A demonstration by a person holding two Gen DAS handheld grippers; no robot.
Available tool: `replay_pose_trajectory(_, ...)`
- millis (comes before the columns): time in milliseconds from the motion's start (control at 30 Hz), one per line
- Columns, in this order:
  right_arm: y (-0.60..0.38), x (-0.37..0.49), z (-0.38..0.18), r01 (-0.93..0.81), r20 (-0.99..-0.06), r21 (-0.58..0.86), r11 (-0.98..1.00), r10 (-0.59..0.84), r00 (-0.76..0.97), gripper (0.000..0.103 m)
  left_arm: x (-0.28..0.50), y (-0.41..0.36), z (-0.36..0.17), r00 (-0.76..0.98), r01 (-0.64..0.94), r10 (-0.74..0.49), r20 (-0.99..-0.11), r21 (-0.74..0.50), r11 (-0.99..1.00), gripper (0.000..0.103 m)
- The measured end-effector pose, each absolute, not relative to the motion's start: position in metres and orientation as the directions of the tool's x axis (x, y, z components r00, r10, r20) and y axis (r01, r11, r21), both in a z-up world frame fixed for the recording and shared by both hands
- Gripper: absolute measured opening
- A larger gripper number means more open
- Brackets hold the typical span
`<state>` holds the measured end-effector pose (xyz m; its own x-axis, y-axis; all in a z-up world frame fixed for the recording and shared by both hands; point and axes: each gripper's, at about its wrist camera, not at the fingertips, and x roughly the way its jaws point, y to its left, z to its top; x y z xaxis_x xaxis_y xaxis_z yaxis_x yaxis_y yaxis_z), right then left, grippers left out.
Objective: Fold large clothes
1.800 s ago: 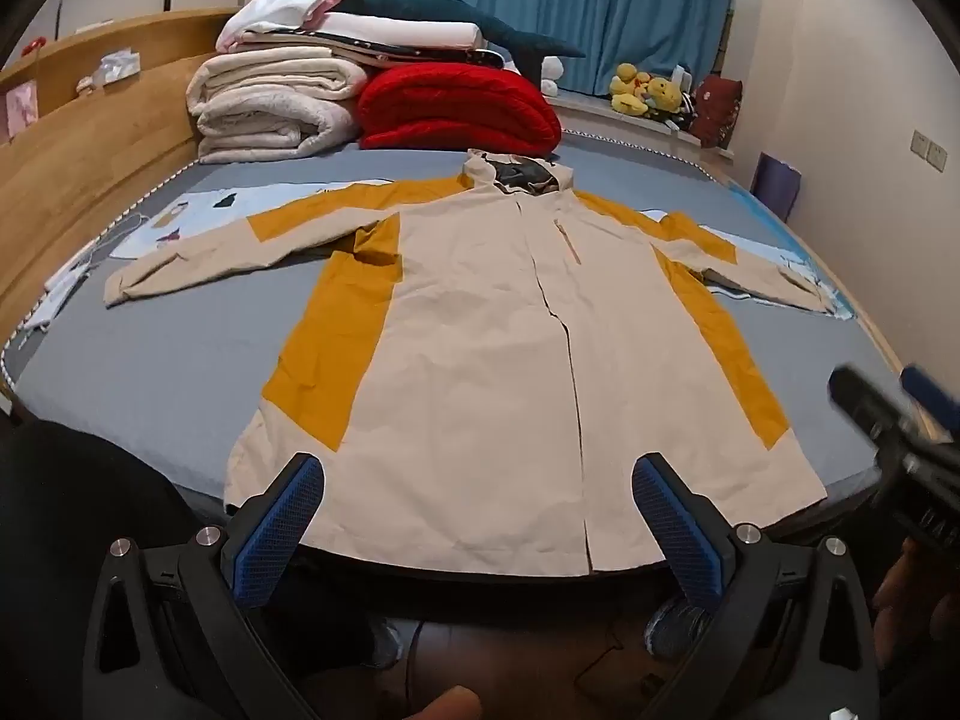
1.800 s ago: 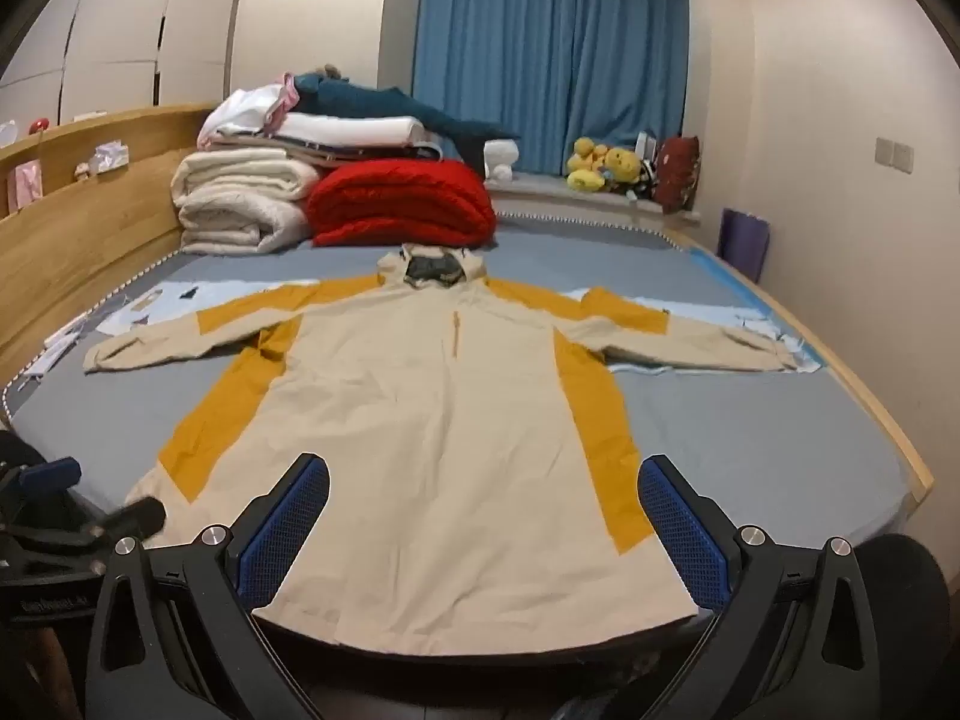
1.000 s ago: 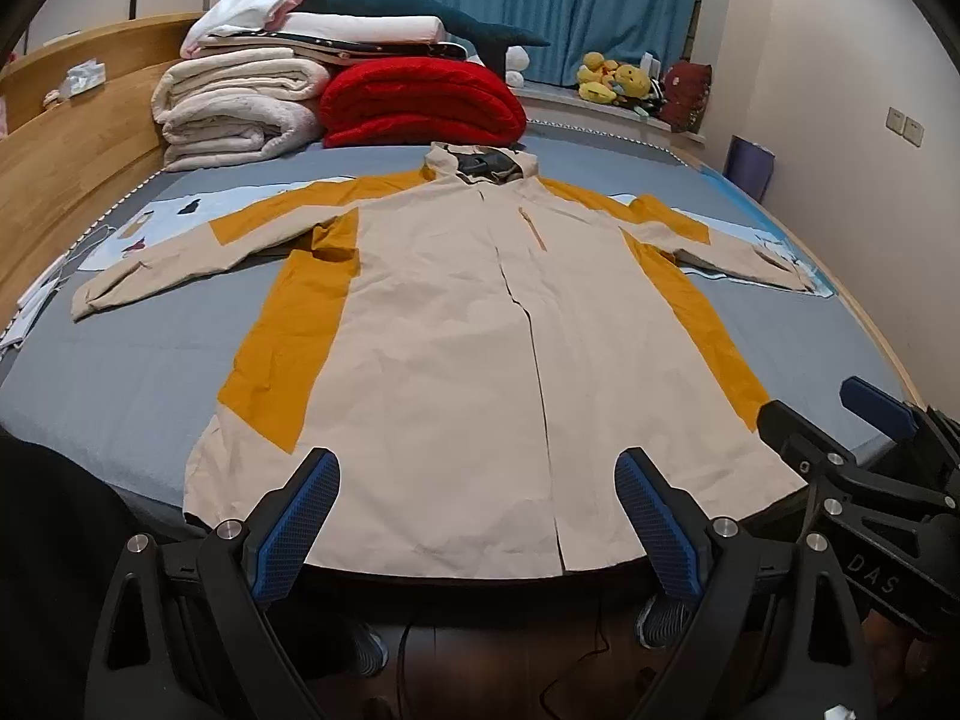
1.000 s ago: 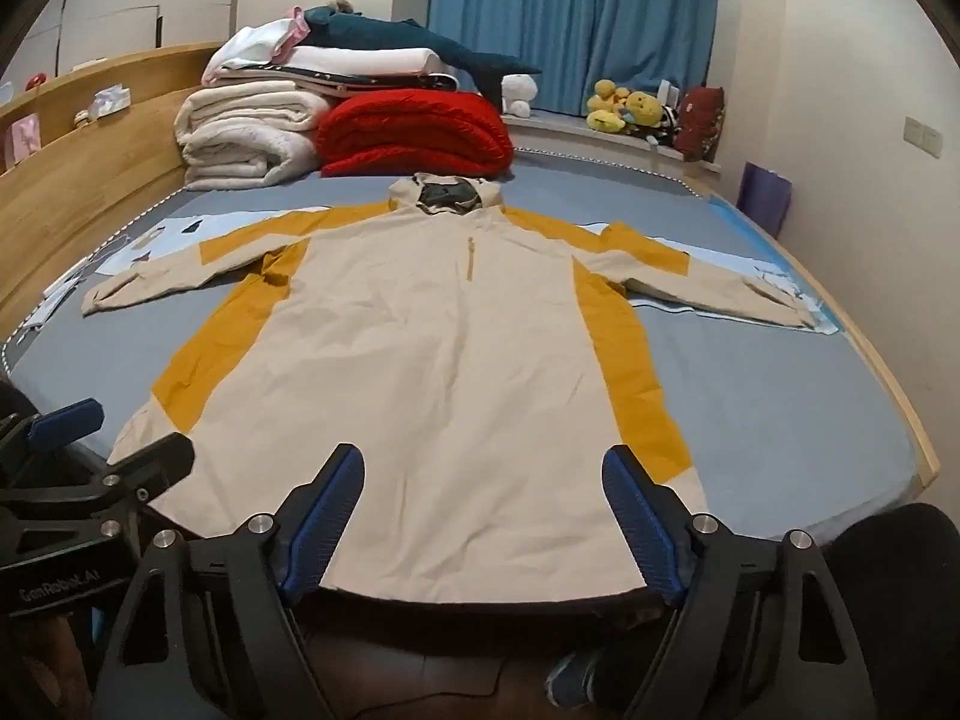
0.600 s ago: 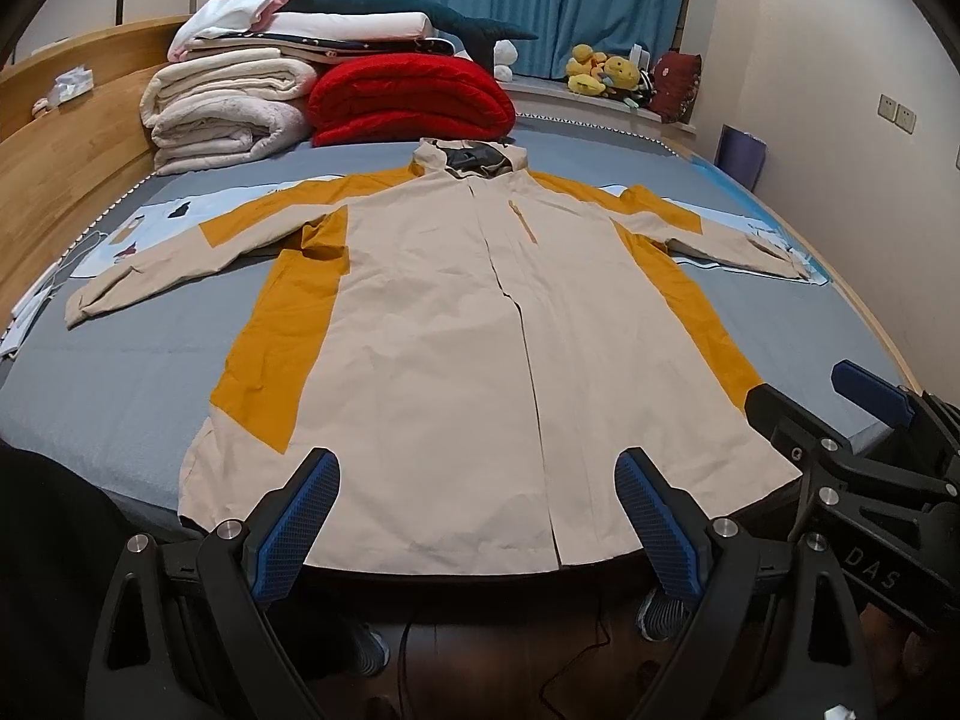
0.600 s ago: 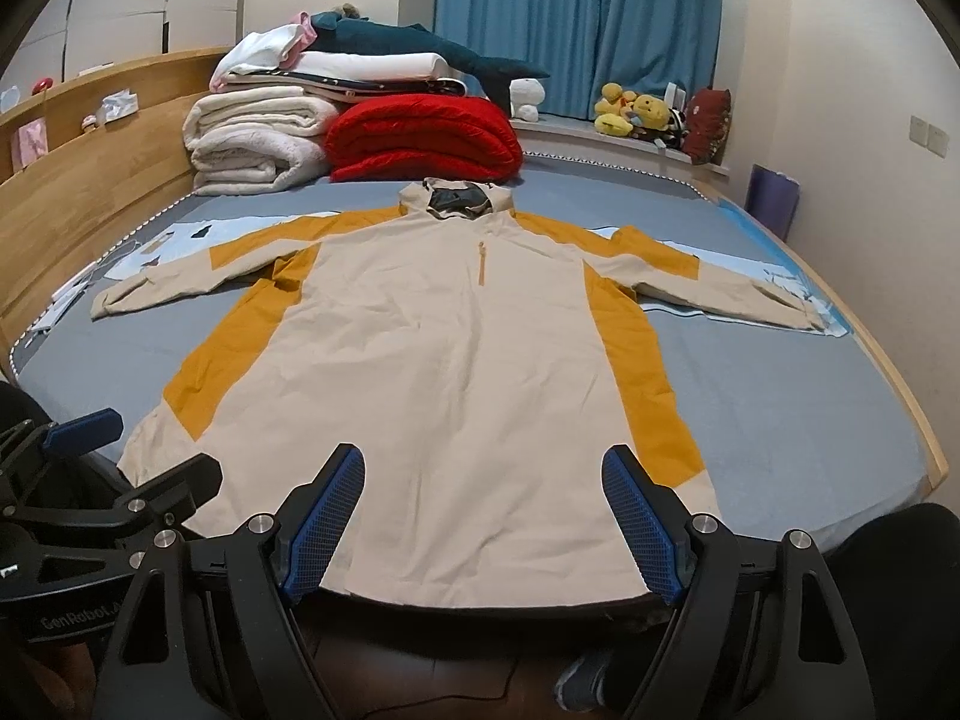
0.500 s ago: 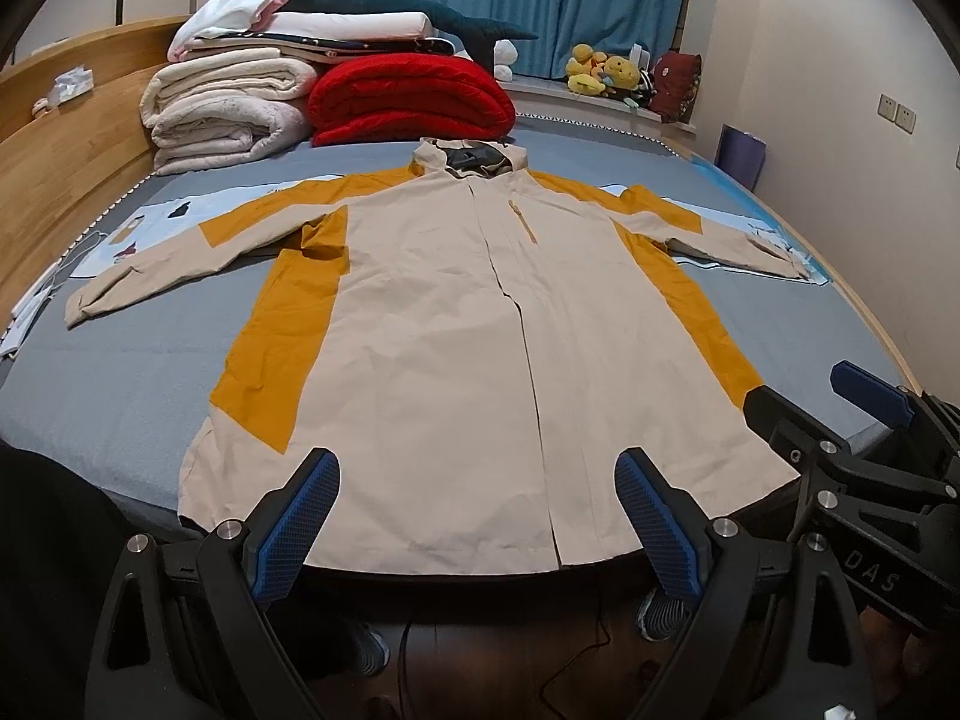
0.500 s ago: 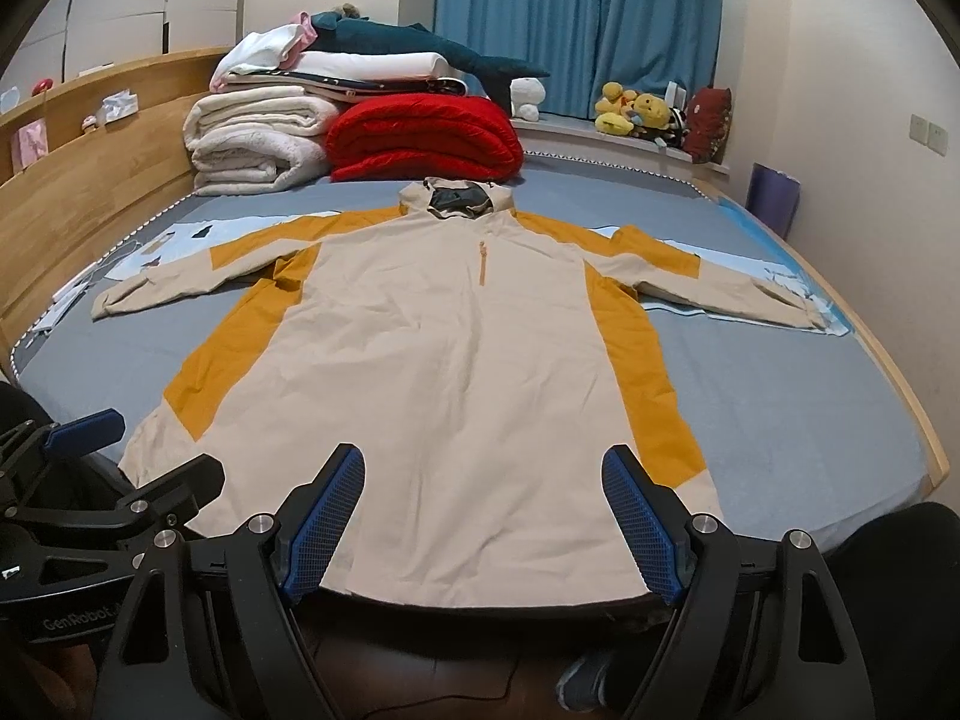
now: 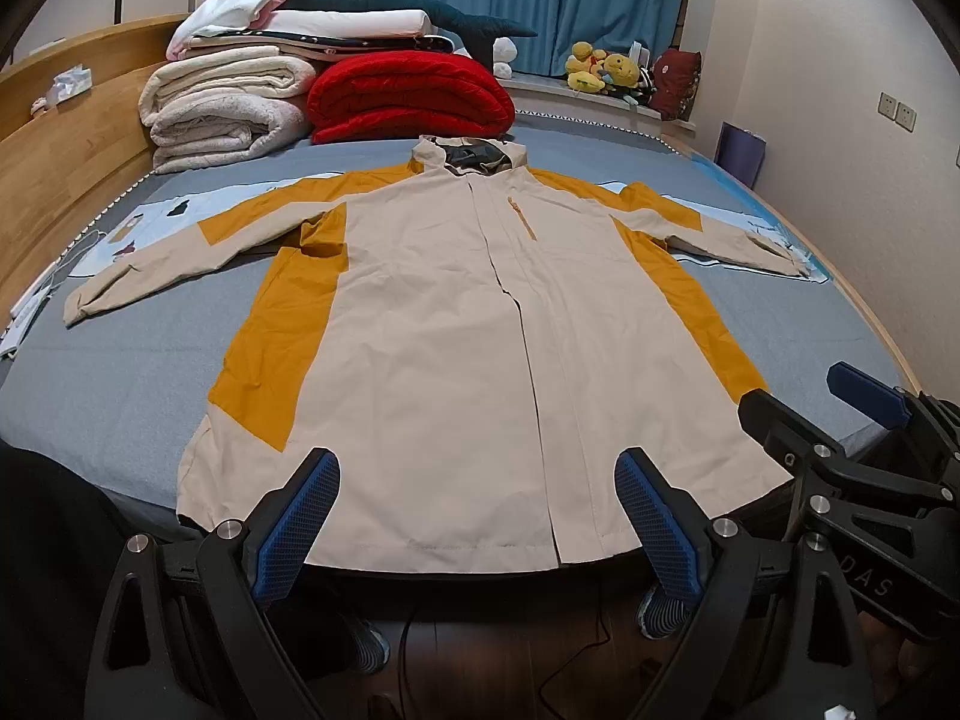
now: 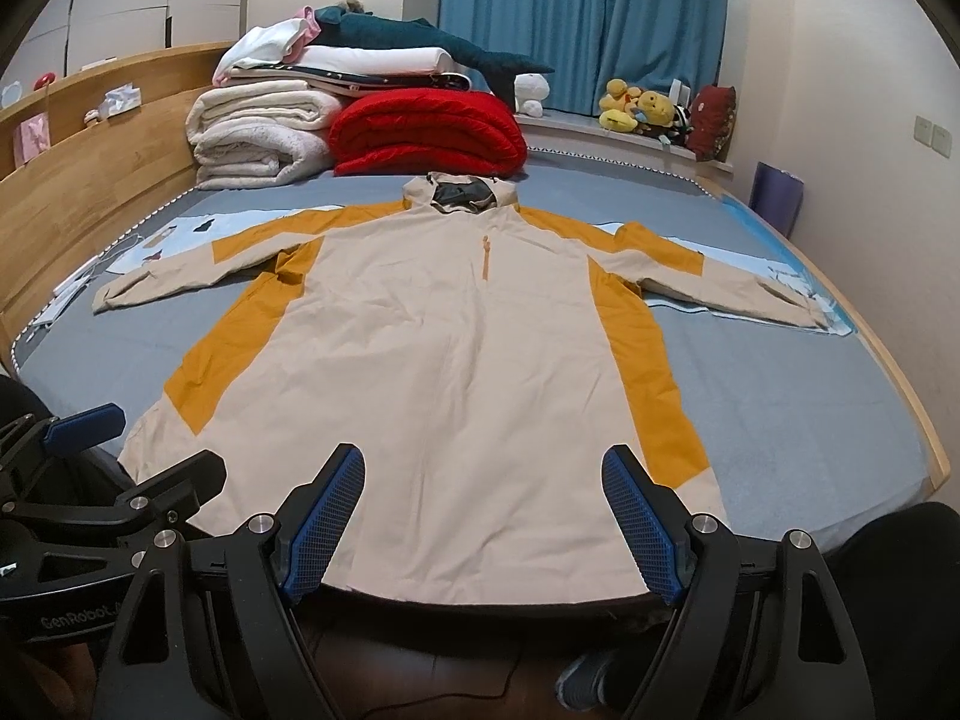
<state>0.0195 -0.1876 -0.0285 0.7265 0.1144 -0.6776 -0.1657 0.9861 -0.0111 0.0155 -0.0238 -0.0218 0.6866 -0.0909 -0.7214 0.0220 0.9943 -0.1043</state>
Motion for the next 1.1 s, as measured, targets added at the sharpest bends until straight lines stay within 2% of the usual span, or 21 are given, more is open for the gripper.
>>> replay_pose_trajectory(1100, -0.1879, 0.0202, -0.0286, -0.168, -0.680, -0.016, 0.986, 0.112, 0.724, 0.082, 0.0160, -0.0243, -0.0209, 0.682, 0.027, -0.094, -0.726, -0.104, 0.994, 0.091)
